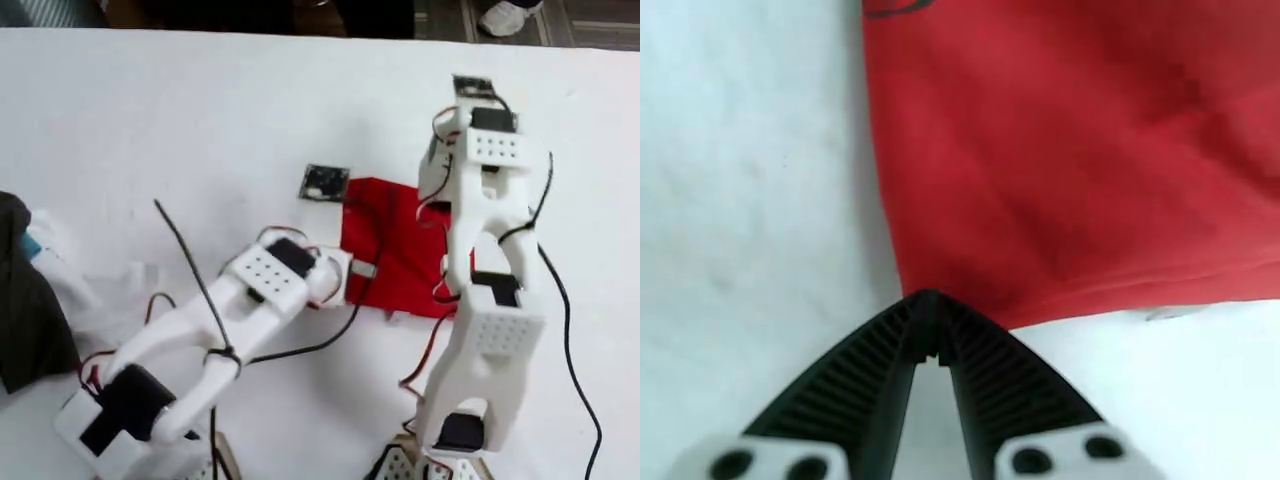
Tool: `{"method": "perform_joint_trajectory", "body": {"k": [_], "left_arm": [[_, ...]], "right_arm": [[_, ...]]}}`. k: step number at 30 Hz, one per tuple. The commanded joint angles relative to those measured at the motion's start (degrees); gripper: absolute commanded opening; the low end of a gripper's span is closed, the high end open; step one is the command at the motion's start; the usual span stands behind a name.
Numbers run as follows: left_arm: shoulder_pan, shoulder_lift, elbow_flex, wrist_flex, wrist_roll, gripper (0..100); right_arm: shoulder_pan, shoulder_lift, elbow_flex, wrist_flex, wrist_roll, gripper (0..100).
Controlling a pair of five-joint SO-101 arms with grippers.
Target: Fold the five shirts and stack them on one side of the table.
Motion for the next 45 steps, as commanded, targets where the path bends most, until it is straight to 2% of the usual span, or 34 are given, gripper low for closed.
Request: {"method": "perform_joint_trajectory", "body": {"k": [1, 6, 15, 24, 27, 31, 37, 45], "left_arm": [[0.3, 2.0, 1.6, -2.7, 0.6, 3], [0.3, 7.1, 1.8, -2.5, 0.6, 3], [0.3, 6.7, 1.5, -1.6, 0.5, 3], [0.2, 6.7, -19.0, 20.0, 0.6, 3], [0.2, 6.8, -26.5, 23.6, 1.0, 3], [0.6, 7.3, -27.6, 19.7, 2.4, 3], [0.4, 7.3, -14.5, 6.0, 3.0, 3], [0.4, 7.3, -3.5, -4.1, 3.0, 3]], "right_arm": [[0.3, 2.2, -2.4, -0.7, -0.3, 2.2], [2.5, 4.9, -5.2, -0.6, 0.1, 2.2], [4.4, 8.2, -8.0, -0.4, 0.2, 2.2], [2.3, -1.3, -8.1, 0.9, 0.2, 2.2], [2.3, -3.3, -8.0, 1.1, 0.2, 2.2], [1.5, -2.3, -7.6, 0.8, 0.2, 2.2], [1.0, 3.5, -8.0, 0.9, 0.2, 2.2], [1.2, 6.8, -8.1, -2.0, 0.2, 2.2]]}}
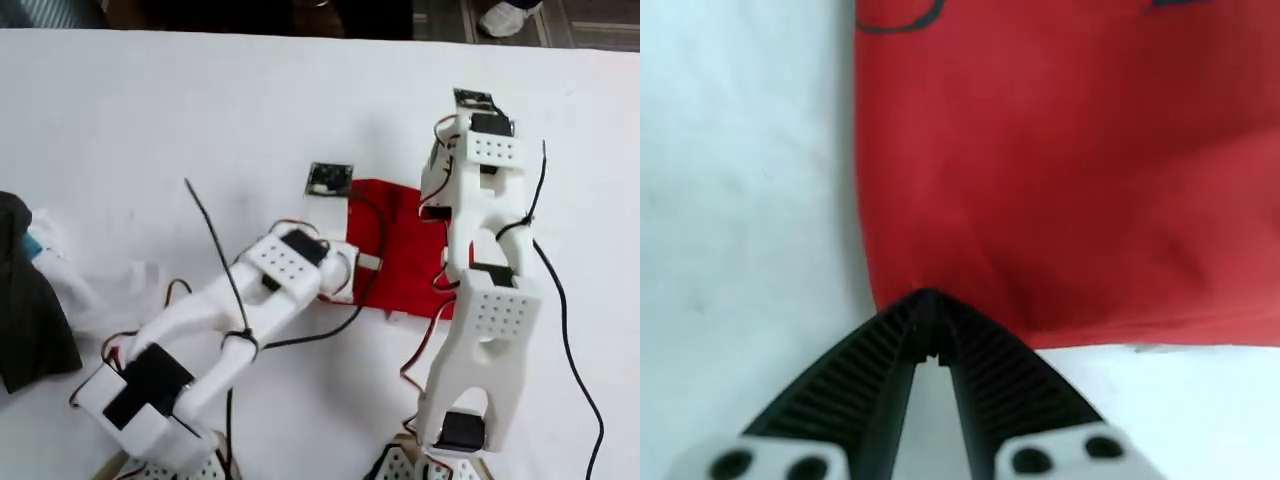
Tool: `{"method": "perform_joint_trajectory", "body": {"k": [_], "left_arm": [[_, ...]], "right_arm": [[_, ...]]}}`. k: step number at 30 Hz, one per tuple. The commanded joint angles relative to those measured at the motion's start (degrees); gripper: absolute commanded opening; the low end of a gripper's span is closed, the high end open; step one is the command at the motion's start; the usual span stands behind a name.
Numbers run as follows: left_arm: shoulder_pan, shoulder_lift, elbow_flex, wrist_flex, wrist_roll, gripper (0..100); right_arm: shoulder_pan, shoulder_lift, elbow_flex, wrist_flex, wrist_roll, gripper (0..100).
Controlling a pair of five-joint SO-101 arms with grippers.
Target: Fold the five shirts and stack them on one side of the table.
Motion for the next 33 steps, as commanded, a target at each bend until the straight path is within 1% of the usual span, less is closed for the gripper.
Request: {"method": "perform_joint_trajectory", "body": {"k": [1, 8, 11, 13, 16, 19, 23, 28, 33], "left_arm": [[0.3, -0.4, 2.5, -3.9, 0.4, 3], [0.1, -0.4, 4.3, -4.7, 0.3, 3], [0.1, -0.4, 4.4, -4.8, -1.8, 3], [0.1, -0.4, 4.2, -4.9, -1.8, 3], [0.1, -0.4, 3.7, -5.0, -1.8, 3], [0.1, -0.4, 3.6, -4.9, -1.8, 3], [0.1, -0.4, 3.6, -4.9, -1.6, 3], [0.1, -0.4, 3.6, -4.9, -1.6, 3], [0.1, -0.4, 3.6, -4.9, -1.6, 3]], "right_arm": [[-0.2, -0.3, -2.3, -1.7, 0.2, 2.2], [0.0, -0.3, -2.4, -4.0, 0.2, 2.2], [0.3, -1.2, -3.0, -3.3, 0.3, 2.2], [-0.5, -3.1, -5.3, 0.9, 2.5, 2.2], [-3.8, -7.3, -9.0, 8.7, 6.0, 2.2], [-5.6, -10.2, -8.4, 12.2, 7.0, 2.2], [-5.8, -10.5, -1.7, 11.9, 7.1, 2.2], [-5.8, -10.5, 6.4, 8.0, 7.0, 2.2], [-5.0, -10.4, 10.9, 4.3, 7.4, 2.2]]}}
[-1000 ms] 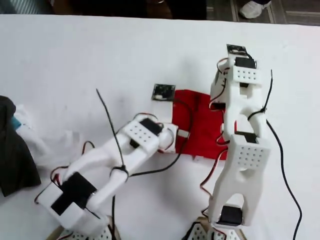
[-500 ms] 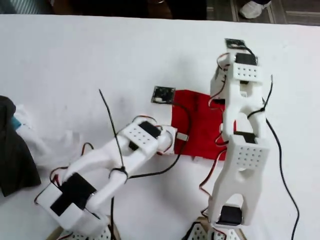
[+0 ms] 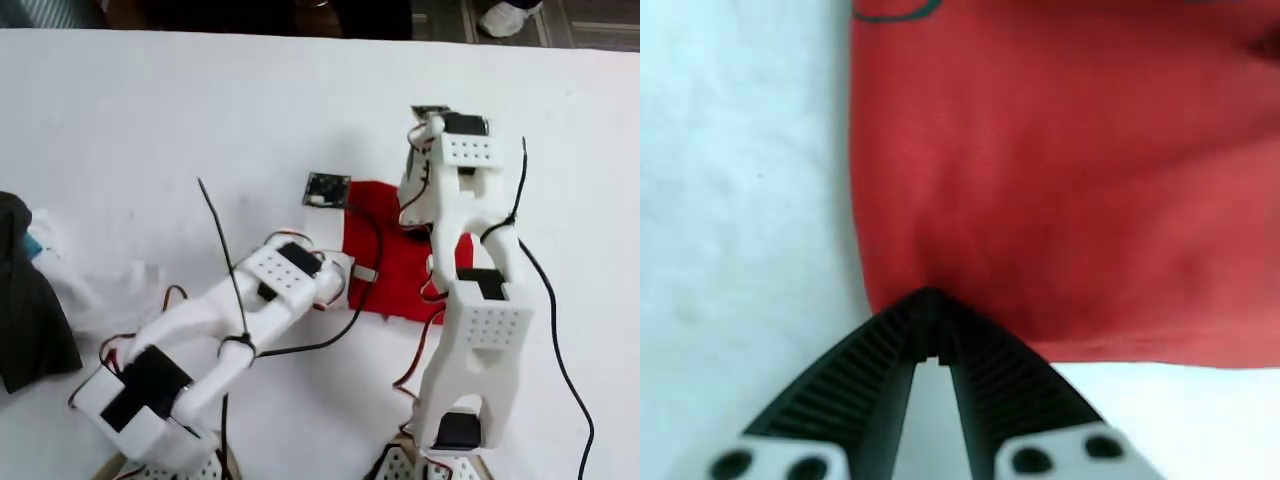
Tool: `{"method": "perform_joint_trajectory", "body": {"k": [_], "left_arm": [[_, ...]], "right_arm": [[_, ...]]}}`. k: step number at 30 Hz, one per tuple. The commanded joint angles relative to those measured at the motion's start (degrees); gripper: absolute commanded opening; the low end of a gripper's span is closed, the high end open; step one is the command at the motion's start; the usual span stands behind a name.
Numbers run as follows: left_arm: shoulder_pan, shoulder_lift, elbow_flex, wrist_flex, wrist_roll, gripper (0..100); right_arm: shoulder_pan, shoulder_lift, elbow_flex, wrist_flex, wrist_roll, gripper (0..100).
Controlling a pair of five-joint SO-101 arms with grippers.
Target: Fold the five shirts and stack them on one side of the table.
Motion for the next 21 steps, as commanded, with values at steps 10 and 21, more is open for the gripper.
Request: {"method": "perform_joint_trajectory", "body": {"k": [10, 21], "left_arm": [[0.0, -0.3, -0.6, -0.5, -0.6, 3], [0.0, -0.4, -0.6, -0.2, -0.6, 3]], "right_arm": [[5.7, 4.9, -0.5, -11.9, 0.9, 2.2], [5.2, -6.4, -10.4, -2.9, 0.8, 2.2]]}}
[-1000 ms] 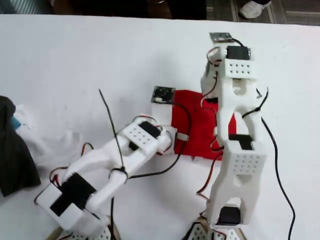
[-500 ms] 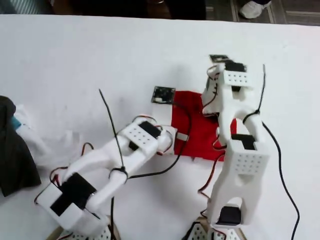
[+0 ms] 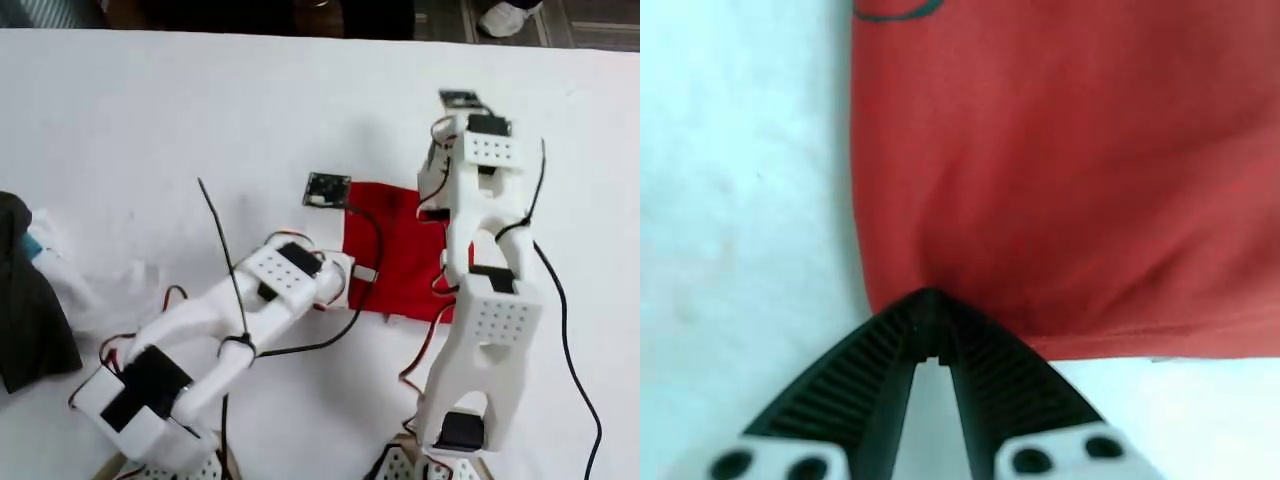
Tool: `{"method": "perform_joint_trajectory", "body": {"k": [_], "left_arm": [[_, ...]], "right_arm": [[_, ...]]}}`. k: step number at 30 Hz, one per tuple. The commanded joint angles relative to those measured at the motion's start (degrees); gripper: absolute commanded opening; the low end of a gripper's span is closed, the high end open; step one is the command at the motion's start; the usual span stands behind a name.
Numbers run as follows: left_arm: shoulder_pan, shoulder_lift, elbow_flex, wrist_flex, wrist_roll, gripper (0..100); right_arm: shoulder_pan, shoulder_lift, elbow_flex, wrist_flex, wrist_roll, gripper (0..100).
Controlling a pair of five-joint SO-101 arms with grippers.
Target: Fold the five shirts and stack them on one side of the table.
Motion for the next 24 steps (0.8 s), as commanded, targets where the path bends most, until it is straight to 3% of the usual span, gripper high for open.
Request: {"method": "perform_joint_trajectory", "body": {"k": [1, 6, 13, 24], "left_arm": [[0.0, -0.4, -0.6, -0.1, -0.6, 3], [0.0, -0.8, -2.7, 2.2, -0.7, 3], [-1.5, -0.8, -19.0, 20.0, -0.7, 3], [-18.1, -0.8, -44.9, 36.6, -11.1, 3]], "right_arm": [[0.8, -9.5, -3.1, 3.5, 0.3, 2.2], [2.7, -15.9, -3.0, 8.7, 0.2, 2.2], [4.8, -23.6, 4.6, 9.0, 1.4, 2.2], [4.9, -36.1, 30.8, -6.9, 2.2, 2.6]]}}
